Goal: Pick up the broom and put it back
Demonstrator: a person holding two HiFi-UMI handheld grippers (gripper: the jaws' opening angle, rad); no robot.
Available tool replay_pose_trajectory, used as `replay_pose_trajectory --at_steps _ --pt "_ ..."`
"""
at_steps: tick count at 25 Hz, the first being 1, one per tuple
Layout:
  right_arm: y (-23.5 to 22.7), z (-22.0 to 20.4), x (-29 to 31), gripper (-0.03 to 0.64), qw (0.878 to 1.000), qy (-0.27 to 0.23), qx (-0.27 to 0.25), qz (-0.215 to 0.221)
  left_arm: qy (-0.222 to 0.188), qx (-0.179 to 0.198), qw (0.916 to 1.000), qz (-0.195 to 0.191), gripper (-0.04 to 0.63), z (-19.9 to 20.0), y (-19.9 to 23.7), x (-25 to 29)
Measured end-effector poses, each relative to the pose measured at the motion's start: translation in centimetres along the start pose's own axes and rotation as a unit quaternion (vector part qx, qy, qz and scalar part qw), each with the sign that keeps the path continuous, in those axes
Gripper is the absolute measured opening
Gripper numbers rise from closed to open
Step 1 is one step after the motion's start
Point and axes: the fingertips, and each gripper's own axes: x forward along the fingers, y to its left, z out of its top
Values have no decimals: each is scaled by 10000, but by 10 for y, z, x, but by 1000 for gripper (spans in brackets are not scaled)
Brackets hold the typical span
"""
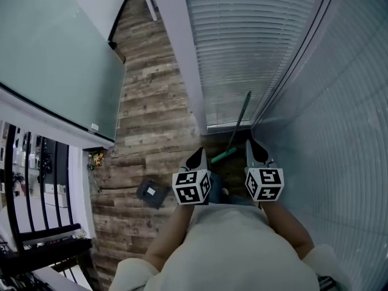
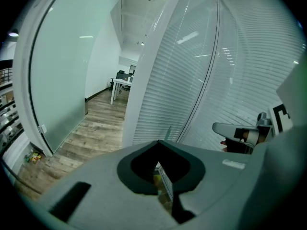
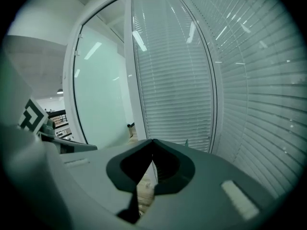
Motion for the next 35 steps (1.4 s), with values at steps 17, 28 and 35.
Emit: replay_pose_trajectory --at_steps 17,28,35 --pt "28 2 -22 5 9996 -11 -166 247 -182 144 9996 -131 8 10 7 -26" --pt "27 6 -22 5 9994 1 -208 264 -174 193 9995 -158 8 17 3 -26" --pt "28 5 -23 5 9993 30 -225 313 -145 209 9996 -151 8 16 1 -27"
